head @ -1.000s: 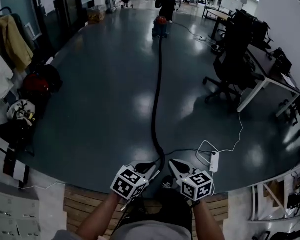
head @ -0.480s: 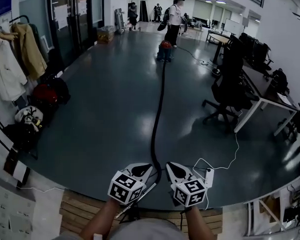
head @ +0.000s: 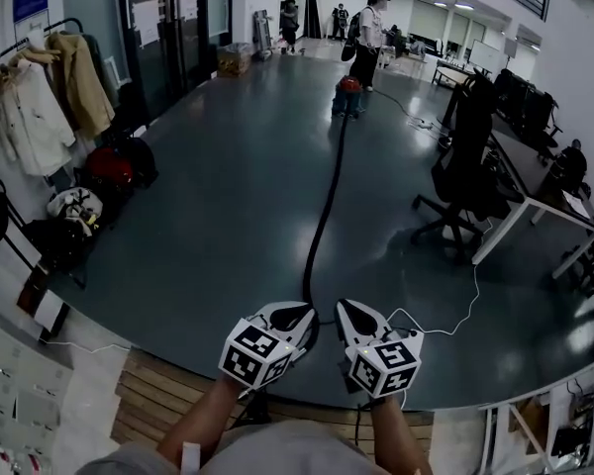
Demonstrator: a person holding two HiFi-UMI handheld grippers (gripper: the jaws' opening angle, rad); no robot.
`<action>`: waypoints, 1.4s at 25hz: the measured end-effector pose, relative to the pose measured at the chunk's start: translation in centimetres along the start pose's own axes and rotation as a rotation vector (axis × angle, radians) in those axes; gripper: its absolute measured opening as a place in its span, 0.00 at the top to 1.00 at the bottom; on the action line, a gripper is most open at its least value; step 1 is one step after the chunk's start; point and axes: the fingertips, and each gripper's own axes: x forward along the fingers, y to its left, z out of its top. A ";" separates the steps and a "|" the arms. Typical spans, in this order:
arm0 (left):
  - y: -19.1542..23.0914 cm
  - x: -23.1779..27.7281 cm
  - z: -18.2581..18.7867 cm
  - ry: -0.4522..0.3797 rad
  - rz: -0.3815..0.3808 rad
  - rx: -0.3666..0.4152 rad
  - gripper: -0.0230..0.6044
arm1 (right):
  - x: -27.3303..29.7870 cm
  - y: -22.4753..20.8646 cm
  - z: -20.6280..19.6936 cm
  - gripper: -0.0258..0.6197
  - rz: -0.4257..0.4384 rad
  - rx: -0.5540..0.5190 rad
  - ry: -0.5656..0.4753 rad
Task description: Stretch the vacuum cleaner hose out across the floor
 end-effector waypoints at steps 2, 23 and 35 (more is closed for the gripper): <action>-0.5 -0.1 0.0 0.001 0.019 0.001 0.95 | -0.5 -0.1 -0.1 0.95 0.002 0.002 0.000; -4.2 -0.2 1.2 -0.068 0.058 -0.020 0.95 | -3.7 -0.8 -0.3 0.95 0.029 -0.010 0.004; -4.4 1.2 0.5 -0.062 0.073 -0.051 0.95 | -4.1 -2.0 -0.6 0.95 0.040 -0.001 0.006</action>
